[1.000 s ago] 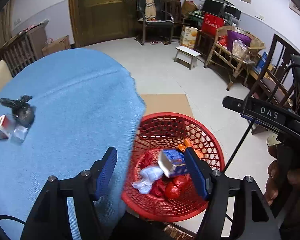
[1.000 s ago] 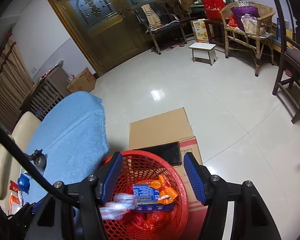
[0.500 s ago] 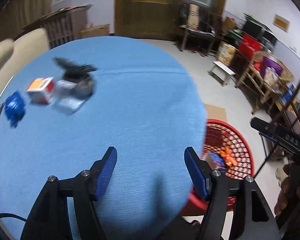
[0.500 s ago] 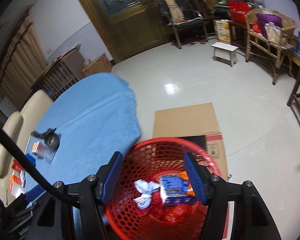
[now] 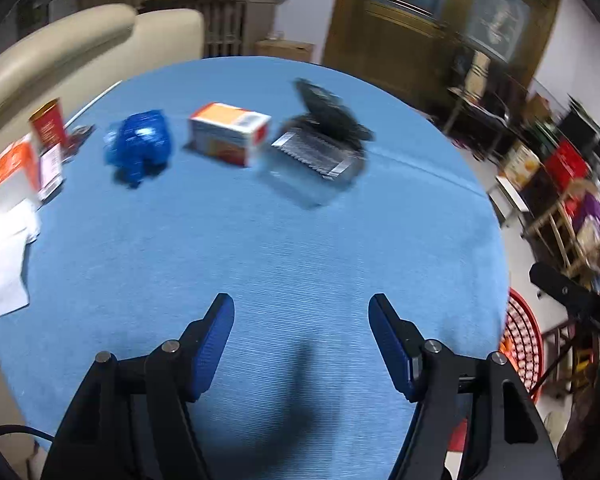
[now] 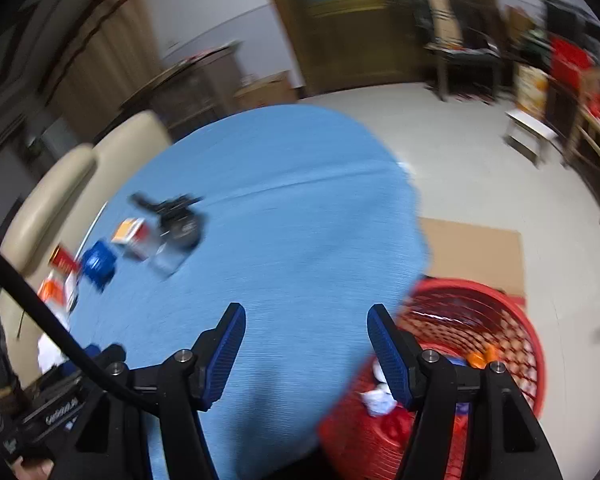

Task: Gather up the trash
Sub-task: 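Move both open tools from the wastebasket back over the table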

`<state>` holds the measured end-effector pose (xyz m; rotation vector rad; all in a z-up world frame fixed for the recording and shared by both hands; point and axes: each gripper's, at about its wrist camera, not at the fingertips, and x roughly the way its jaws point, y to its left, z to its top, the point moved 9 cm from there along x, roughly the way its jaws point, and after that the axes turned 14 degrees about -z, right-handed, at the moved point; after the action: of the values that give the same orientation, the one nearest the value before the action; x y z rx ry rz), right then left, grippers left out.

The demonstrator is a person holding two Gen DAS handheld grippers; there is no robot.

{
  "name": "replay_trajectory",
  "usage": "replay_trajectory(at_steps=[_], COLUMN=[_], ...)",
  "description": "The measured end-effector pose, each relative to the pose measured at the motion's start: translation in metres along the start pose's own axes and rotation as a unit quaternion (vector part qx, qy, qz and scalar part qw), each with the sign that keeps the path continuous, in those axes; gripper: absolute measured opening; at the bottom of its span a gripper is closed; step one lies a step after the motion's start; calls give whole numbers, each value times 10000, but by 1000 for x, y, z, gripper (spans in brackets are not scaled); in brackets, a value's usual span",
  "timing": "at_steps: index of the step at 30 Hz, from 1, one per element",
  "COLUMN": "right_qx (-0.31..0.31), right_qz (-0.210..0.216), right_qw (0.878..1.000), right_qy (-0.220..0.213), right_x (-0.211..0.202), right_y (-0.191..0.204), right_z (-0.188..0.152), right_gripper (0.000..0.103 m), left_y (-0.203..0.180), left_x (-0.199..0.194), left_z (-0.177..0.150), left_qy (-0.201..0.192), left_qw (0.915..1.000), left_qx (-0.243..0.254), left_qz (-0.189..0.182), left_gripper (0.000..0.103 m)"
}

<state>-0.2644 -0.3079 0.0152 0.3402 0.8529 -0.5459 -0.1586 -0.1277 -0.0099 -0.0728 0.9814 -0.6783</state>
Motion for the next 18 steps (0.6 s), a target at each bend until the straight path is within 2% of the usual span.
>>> replay_trajectory(at_steps=[8,15,18], right_qx=[-985,-2266,-2464], right_qz=[184,129,122], right_qw=[9949,9723,9667], right_qy=[-64,-556,-677], right_x=[18,39,54], right_y=[84,156,180], right_z=[-11,-6,9], right_gripper=[67,67,67], left_y=[65,93,95], left_x=[-16,-15,-14], left_z=[-1,-2,0], left_qy=[-244,-289,-294], left_qw=[9969,9944,9949], left_qx=[-668,-940,-897], left_qz=[331,381,353], left_gripper=[70,71,71])
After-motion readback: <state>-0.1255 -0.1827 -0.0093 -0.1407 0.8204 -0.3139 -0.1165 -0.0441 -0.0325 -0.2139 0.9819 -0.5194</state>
